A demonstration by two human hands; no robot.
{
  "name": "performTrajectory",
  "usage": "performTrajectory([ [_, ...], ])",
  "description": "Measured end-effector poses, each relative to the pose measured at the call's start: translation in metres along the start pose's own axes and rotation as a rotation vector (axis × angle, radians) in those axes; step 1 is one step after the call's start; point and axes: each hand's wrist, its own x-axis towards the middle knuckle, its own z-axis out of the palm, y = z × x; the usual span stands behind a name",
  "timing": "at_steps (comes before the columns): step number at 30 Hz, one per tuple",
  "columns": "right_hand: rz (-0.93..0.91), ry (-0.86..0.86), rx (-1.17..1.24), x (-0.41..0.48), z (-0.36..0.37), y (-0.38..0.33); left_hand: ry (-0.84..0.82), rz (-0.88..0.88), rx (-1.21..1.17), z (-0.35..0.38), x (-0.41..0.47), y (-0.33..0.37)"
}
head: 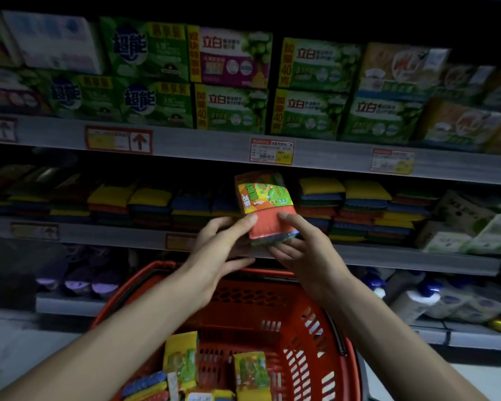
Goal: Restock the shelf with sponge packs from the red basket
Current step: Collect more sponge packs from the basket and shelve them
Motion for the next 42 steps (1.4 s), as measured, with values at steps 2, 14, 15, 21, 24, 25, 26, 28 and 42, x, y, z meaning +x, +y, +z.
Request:
performTrajectory([
  [2, -0.017, 0.018, 0.059, 0.004, 0.004, 0.0, 0.025, 0.02, -0.005, 0.005, 0.005, -0.002],
  [14, -0.129, 0.183, -0.116, 0.015, 0.012, -0.004, 0.253, 0.038, -0.24, 0.036, 0.04, 0.003],
  [15, -0.139, 0.192, -0.13, 0.015, 0.01, -0.005, 0.26, 0.033, -0.241, 0.038, 0.041, 0.003],
  [21, -0.124, 0.169, -0.213, 0.016, 0.01, -0.006, 0.251, 0.06, -0.223, 0.043, 0.045, 0.006],
  [24, -0.123, 0.165, -0.216, 0.016, 0.01, -0.007, 0.253, 0.064, -0.239, 0.046, 0.046, 0.006],
  [25, -0.122, 0.167, -0.218, 0.017, 0.01, -0.008, 0.258, 0.061, -0.242, 0.047, 0.047, 0.004],
  [26, -0.118, 0.169, -0.216, 0.018, 0.009, -0.008, 0.258, 0.059, -0.234, 0.048, 0.048, 0.002],
  [28, -0.108, 0.177, -0.221, 0.02, 0.007, -0.007, 0.262, 0.04, -0.23, 0.048, 0.049, -0.002],
  [42, -0.099, 0.448, -0.013, 0.042, -0.023, -0.018, 0.323, -0.176, -0.378, 0.046, 0.058, -0.015],
])
